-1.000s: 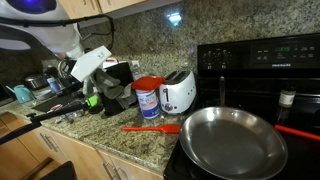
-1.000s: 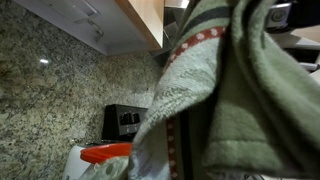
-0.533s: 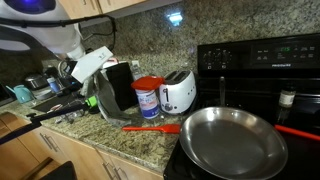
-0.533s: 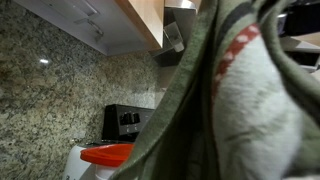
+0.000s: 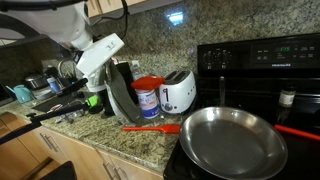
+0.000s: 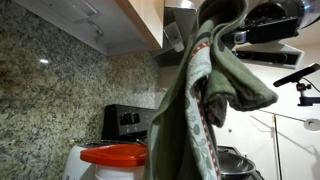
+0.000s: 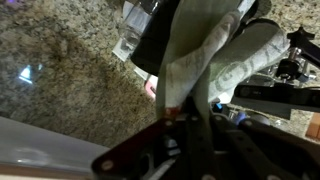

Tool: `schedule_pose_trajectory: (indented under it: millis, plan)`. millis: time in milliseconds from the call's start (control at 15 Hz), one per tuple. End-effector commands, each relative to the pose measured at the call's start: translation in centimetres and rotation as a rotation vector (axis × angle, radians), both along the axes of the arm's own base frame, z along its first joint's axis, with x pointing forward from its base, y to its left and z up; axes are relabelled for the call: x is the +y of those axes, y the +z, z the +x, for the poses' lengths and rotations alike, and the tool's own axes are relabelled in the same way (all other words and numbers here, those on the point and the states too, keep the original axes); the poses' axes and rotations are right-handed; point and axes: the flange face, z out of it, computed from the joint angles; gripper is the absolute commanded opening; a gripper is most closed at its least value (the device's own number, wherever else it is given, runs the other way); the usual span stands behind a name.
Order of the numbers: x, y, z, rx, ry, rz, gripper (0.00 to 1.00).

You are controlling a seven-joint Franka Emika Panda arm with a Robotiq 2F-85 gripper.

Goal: Put the towel on the countertop

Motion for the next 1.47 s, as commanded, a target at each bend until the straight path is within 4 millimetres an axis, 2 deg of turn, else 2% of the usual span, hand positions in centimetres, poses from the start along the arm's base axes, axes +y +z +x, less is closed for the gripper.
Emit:
schedule_pose_trajectory:
  millis: [0,400,867,1133,1400]
  plan:
    - [-2.6,1.8,-0.3,-0.044,-0.046,0.045,0.01]
    - [-4.5,2.8,-0.6,-0.061,-0.08,0.066,0.01]
    - [-6.0,0.4,-0.9,-0.023,-0.049,-0.091,0.01]
    - [-6.8,-2.4,-0.2,0.035,-0.047,-0.169,0.01]
    - [-6.9,-8.3,0.7,0.177,-0.024,-0.234,0.01]
